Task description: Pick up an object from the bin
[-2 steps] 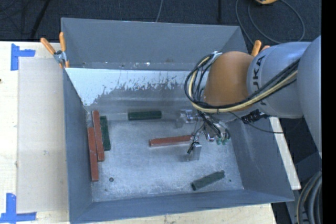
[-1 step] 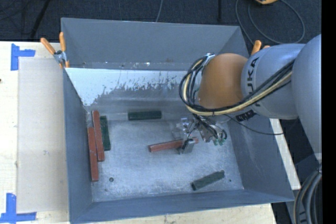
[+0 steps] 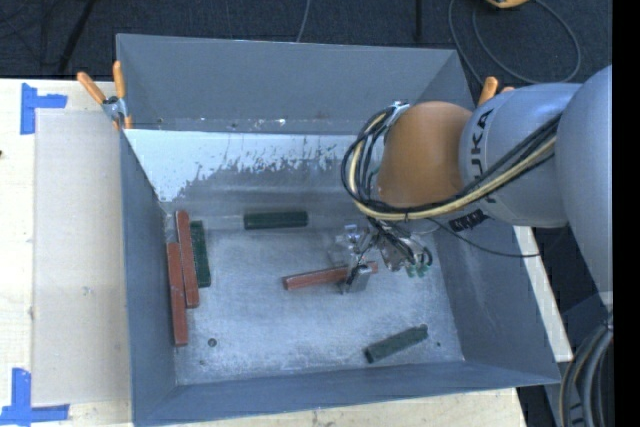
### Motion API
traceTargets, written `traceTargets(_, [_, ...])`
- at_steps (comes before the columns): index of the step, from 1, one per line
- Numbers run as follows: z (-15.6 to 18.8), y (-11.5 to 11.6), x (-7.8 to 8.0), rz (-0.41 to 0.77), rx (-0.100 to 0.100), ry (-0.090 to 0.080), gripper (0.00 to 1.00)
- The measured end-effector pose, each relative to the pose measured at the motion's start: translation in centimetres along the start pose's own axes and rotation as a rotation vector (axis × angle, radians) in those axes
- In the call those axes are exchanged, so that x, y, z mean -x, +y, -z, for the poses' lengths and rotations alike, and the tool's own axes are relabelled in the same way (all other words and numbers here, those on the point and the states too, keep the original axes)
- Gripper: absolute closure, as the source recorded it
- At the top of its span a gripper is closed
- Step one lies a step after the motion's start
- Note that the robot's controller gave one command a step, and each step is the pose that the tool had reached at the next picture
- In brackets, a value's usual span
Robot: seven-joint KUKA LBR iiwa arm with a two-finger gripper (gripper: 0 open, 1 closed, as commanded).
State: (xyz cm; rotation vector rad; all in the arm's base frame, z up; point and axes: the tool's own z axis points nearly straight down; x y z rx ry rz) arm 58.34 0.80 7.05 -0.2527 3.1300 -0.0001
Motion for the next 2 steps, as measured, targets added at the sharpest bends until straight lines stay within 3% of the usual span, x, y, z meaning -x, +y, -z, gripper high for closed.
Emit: traceTargets(2, [1.8, 0.1, -0.3, 0.0, 0.002, 0.011, 1.0])
